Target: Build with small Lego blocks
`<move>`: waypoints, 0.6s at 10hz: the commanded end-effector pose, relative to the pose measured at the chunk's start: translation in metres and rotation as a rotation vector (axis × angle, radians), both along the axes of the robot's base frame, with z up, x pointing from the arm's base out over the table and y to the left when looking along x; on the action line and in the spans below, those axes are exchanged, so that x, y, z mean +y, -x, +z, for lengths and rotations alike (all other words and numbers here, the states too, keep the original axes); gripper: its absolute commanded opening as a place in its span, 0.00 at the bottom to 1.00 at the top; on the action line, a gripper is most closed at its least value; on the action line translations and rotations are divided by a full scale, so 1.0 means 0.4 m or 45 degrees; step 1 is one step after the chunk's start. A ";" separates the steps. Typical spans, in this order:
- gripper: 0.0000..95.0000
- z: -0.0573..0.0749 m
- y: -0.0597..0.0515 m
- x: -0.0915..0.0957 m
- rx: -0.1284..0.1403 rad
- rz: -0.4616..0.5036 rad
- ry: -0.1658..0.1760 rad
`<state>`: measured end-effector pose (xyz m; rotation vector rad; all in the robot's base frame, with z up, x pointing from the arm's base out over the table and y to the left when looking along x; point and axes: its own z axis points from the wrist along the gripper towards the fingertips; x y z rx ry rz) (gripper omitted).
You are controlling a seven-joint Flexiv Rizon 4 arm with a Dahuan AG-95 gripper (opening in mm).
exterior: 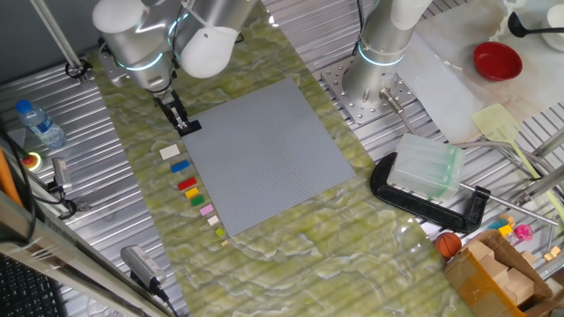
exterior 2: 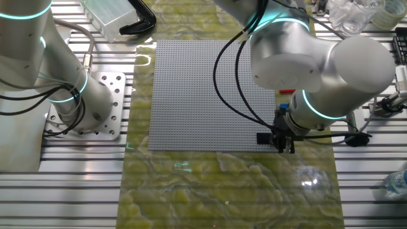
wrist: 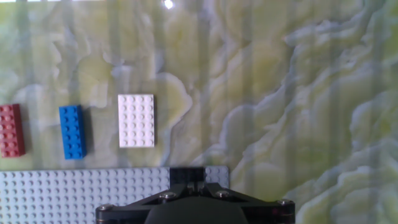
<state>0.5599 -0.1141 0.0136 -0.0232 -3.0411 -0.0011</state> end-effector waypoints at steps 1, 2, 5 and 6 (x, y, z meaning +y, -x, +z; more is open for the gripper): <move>0.00 -0.141 0.013 0.003 -0.006 0.004 0.003; 0.00 -0.147 0.012 0.005 -0.010 0.002 -0.001; 0.00 -0.141 0.012 0.005 -0.005 0.001 -0.005; 0.00 -0.135 0.013 0.005 -0.005 0.003 -0.002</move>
